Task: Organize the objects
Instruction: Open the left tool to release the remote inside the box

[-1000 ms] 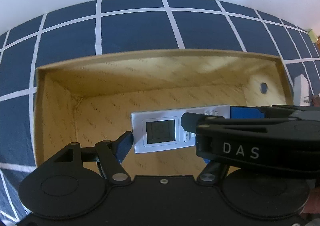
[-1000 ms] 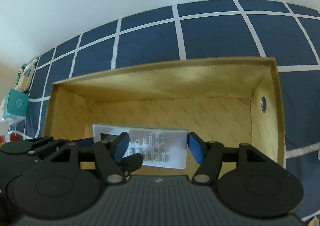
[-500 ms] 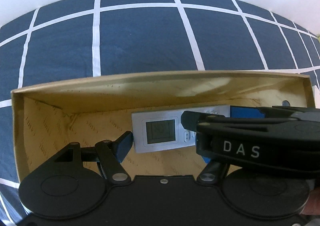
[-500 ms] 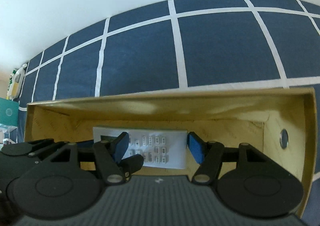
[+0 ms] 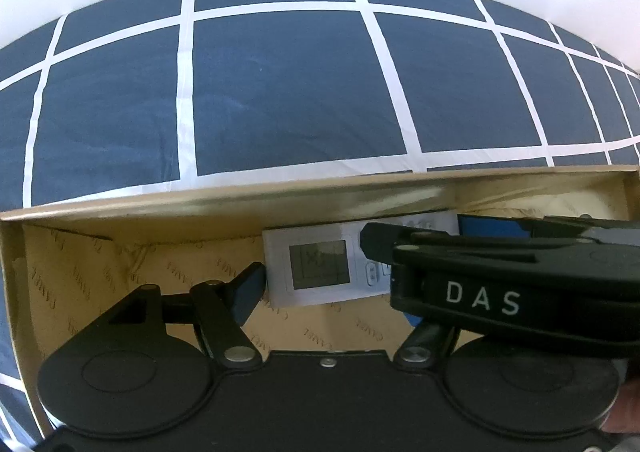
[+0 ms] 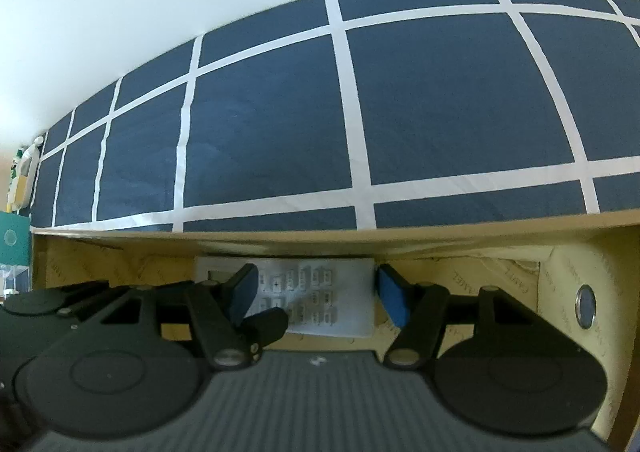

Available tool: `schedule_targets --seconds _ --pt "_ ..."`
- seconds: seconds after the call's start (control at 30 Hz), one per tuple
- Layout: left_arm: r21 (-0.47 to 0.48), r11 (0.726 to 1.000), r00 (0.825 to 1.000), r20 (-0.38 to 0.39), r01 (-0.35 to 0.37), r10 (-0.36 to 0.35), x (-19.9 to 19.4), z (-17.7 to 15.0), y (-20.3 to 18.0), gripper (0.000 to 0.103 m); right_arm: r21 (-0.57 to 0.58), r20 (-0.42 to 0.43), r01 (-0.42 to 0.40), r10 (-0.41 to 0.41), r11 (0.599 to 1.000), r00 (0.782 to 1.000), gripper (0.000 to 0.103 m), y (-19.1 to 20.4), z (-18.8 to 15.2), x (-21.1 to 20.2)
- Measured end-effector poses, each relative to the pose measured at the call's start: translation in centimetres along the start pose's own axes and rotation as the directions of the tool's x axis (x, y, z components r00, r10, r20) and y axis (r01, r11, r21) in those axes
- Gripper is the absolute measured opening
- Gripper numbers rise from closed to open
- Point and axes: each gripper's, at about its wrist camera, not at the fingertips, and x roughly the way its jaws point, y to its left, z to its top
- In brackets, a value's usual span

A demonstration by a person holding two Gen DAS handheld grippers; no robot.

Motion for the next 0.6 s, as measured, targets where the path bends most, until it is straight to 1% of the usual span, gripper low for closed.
schedule_targets --seconds 0.2,0.33,0.4,0.5,0.6 --pt "0.0 1.0 1.0 0.005 -0.014 0.014 0.1 0.1 -0.1 0.071 0.018 -0.003 0.001 -0.001 1.0 1.0 0.067 -0.1 -0.1 0.3" --pt "-0.005 1.0 1.0 0.008 -0.021 0.021 -0.3 -0.2 -0.1 0.071 0.009 0.008 0.022 -0.022 1.0 1.0 0.067 0.2 -0.3 -0.1" --pt "-0.012 1.0 1.0 0.014 -0.022 0.022 -0.8 -0.5 -0.1 0.071 0.005 0.011 0.023 -0.023 1.0 1.0 0.067 0.4 -0.5 -0.4" --pt "-0.023 0.999 0.999 0.029 -0.026 0.027 -2.1 -1.2 -0.4 0.075 -0.002 0.021 0.023 -0.023 1.0 1.0 0.067 0.7 -0.8 -1.3" --pt "-0.02 0.999 0.999 0.045 -0.029 0.03 -3.7 -2.0 -0.9 0.075 -0.01 0.034 0.03 -0.029 1.0 0.999 0.067 1.0 -1.2 -2.6"
